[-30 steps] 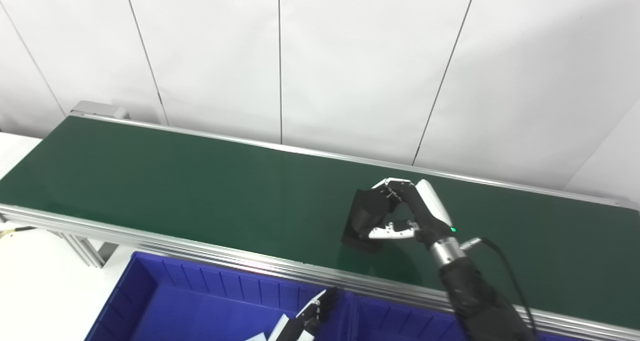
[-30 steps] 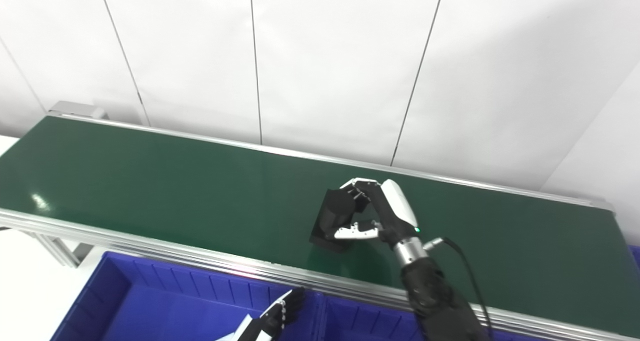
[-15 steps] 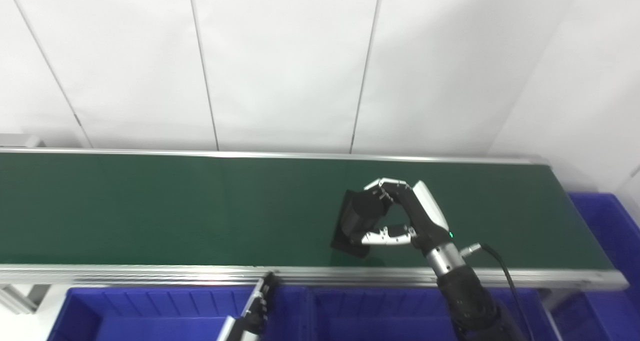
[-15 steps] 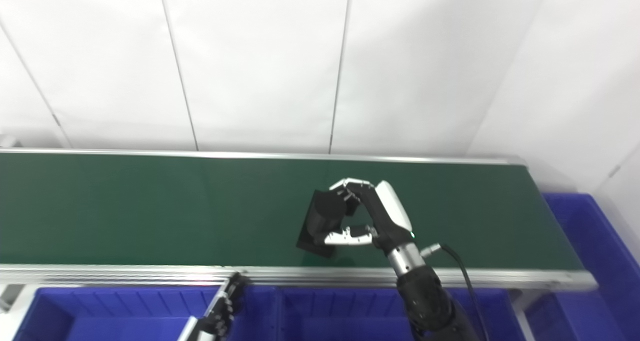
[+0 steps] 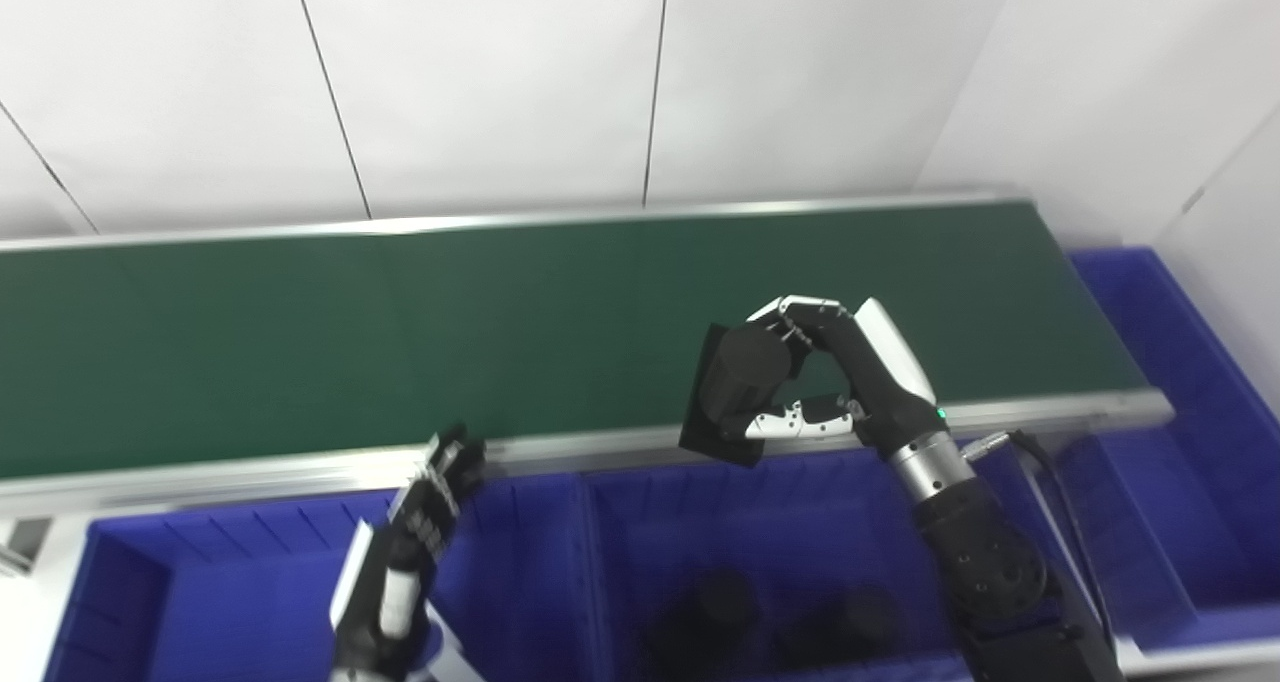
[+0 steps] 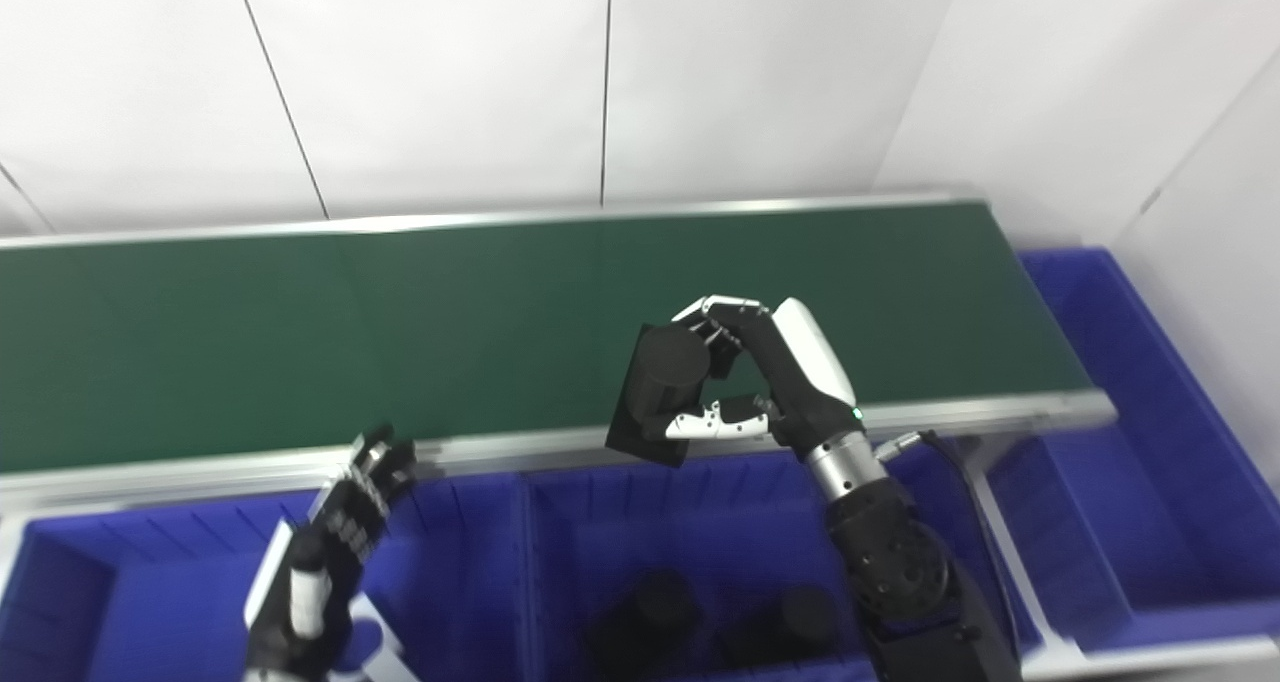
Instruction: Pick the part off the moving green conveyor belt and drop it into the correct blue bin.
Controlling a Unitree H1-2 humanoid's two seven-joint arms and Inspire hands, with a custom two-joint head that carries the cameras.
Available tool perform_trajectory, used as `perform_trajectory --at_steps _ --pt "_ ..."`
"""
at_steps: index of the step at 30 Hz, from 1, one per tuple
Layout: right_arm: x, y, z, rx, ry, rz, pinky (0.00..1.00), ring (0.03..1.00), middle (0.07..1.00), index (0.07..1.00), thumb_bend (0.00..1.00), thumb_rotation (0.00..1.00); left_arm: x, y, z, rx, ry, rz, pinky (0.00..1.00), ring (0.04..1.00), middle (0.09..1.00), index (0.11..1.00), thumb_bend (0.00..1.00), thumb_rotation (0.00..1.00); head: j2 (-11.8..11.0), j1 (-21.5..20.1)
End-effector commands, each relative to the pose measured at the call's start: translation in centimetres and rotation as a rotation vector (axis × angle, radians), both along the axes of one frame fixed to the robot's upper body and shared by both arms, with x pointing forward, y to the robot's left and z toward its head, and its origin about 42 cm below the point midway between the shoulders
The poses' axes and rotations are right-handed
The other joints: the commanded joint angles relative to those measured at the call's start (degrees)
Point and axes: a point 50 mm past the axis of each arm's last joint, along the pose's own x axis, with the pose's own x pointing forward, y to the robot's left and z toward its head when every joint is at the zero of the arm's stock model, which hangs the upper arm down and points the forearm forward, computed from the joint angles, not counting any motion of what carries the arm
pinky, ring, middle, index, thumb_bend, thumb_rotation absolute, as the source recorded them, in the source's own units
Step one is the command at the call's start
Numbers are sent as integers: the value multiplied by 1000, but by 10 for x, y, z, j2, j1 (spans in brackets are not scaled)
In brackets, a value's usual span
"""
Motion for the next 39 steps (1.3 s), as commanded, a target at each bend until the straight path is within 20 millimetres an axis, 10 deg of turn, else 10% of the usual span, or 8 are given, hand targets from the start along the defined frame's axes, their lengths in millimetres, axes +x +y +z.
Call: perform_trajectory --at_steps 1,13,39 --pt "-4 -4 20 -13 -57 -4 377 426 487 511 518 0 4 -1 15 -12 -41 -12 902 918 901 923 890 944 14 -3" --pt "-29 -9 30 -54 -24 -50 379 417 470 521 518 0 14 7 37 7 -49 1 891 916 901 927 895 967 57 -33" --pt "-60 -56 -44 -175 137 -259 313 376 466 540 513 0 7 7 22 14 -34 -3 870 903 891 913 878 938 16 1"
